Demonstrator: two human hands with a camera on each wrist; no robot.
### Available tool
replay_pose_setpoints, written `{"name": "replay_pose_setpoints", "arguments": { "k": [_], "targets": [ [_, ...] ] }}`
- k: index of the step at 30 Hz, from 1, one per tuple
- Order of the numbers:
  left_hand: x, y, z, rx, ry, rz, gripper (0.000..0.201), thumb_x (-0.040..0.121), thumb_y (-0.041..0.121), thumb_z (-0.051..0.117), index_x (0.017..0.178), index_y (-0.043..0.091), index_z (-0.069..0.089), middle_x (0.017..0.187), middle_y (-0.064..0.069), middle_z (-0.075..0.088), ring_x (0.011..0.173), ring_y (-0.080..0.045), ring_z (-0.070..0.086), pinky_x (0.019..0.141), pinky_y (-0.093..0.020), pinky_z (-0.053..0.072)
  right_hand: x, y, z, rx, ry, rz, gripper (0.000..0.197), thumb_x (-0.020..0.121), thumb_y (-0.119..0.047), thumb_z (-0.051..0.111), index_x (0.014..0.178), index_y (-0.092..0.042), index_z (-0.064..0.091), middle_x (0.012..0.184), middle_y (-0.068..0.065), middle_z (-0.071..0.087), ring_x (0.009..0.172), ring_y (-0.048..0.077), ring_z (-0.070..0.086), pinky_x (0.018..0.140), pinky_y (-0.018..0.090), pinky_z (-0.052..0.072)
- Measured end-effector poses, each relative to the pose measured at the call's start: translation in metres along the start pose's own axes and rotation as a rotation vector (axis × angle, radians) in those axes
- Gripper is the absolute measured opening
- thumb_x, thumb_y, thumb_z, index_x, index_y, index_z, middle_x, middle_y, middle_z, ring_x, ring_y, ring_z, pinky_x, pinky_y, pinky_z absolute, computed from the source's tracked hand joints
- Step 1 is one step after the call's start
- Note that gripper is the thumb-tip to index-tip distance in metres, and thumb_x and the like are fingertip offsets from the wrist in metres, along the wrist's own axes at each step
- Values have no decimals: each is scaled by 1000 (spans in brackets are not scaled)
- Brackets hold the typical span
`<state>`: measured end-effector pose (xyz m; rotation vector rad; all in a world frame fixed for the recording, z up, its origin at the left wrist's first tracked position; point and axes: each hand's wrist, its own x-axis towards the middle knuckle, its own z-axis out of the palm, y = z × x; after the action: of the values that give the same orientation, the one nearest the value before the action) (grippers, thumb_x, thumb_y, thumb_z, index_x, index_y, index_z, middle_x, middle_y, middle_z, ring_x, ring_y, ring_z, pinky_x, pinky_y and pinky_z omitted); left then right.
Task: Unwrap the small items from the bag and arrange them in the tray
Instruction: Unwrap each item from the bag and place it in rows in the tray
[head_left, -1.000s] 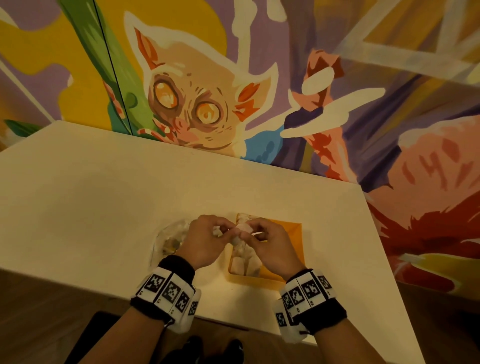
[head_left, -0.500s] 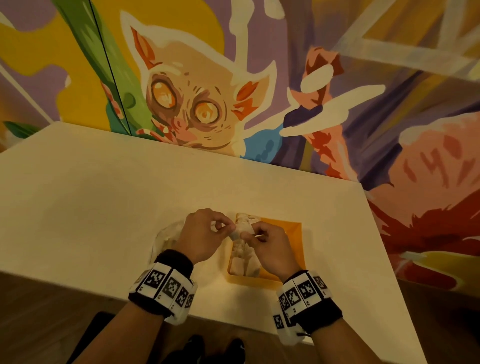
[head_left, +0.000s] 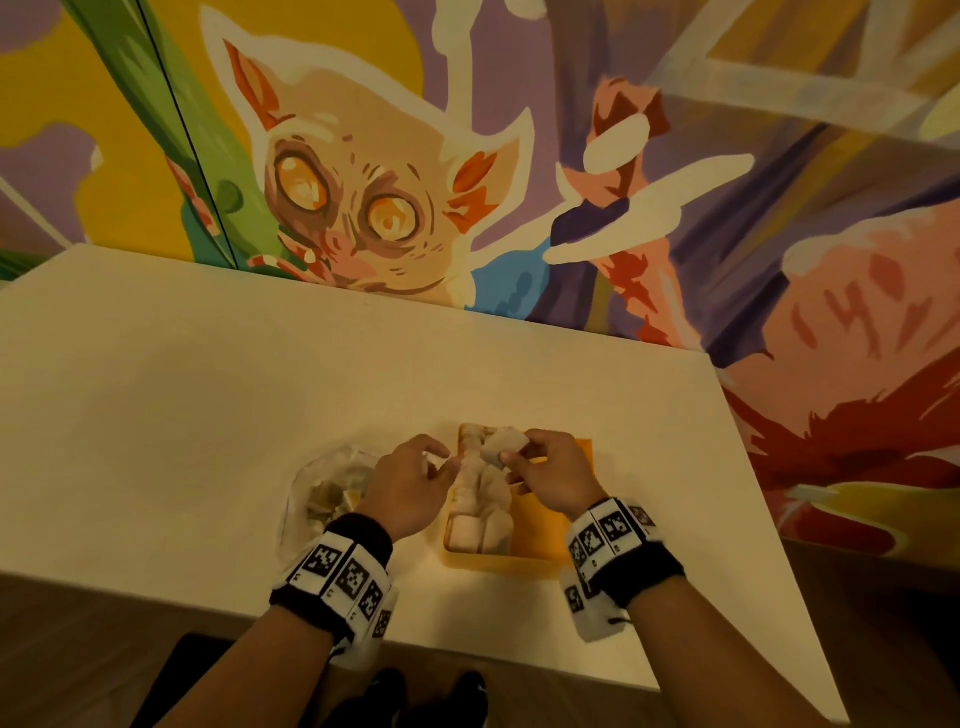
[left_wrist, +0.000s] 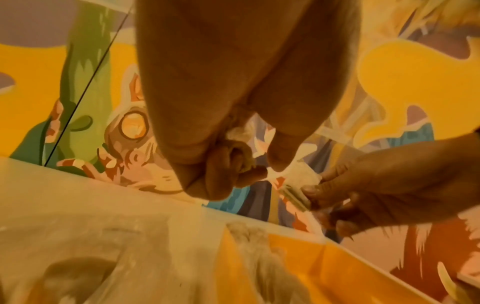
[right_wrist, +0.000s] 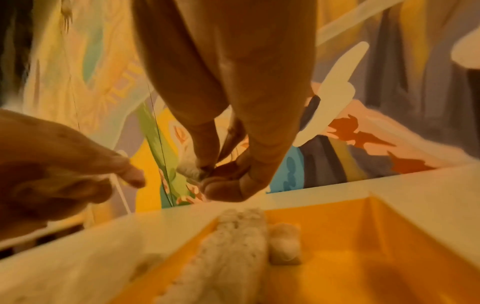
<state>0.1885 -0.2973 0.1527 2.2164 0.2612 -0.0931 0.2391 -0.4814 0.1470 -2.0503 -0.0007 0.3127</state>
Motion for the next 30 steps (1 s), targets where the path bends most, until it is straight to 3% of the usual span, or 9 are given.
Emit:
{"name": "replay_pose_setpoints", "arguments": {
  "k": [2,6,9,12,14,16,21,24,30],
  "targets": [
    [3,-9,9,62,-52,-59,23,95,38,56,109,20,60,97,2,65,86,-15,58,74,-26,43,16,8,-10,-154,12,47,12,90,-16,67,85,-6,68,77,12,71,72,26,71,68,44,60],
    [8,-29,29,161,-134,-141,32,97,37,53,120,15,58,121,-5,62,104,-21,59,80,-24,40,44,14,-22,-510,-36,187,17,83,-7,67,96,1,72,86,19,72,87,35,70,63,33,56],
    [10,-37,40,242,-179,-157,36,98,39,50,124,15,58,130,-7,57,114,-23,57,86,-26,41,57,11,-23,-679,-66,295,26,82,-10,69,106,-2,70,106,15,70,101,29,67,83,31,56],
    [11,-41,48,262,-187,-153,35,98,36,51,123,13,60,128,-7,58,113,-22,58,88,-26,44,63,15,-17,-749,-56,355,12,84,-14,68,90,-4,67,106,12,70,99,25,67,78,29,53],
    [13,-43,51,267,-188,-149,33,98,34,50,122,13,61,127,-7,58,111,-21,58,86,-24,45,65,21,-12,-771,-37,358,10,87,-12,63,79,-6,62,94,10,71,85,22,68,70,28,55],
    [14,-45,53,272,-201,-143,34,99,32,48,125,12,59,128,-9,57,114,-22,55,91,-27,46,65,21,-8,-747,-49,375,19,88,-23,63,92,-5,63,87,9,67,78,24,66,70,30,55],
    [13,-47,56,279,-200,-117,34,100,29,45,126,11,59,124,-11,60,112,-24,57,94,-33,48,67,14,-6,-643,-25,406,44,89,-36,62,122,-6,58,124,14,60,116,32,56,88,33,43],
    [14,-49,56,275,-191,-107,33,100,29,46,125,12,60,122,-9,61,109,-22,59,91,-30,49,63,12,-2,-594,26,397,48,89,-42,62,122,-8,59,124,13,61,115,30,57,76,29,35],
    [15,-50,54,256,-194,-106,32,100,30,48,124,13,61,126,-9,58,110,-22,58,88,-27,46,55,11,2,-424,99,423,45,91,-30,63,128,-6,54,131,14,55,105,25,54,75,23,30]
  ]
}}
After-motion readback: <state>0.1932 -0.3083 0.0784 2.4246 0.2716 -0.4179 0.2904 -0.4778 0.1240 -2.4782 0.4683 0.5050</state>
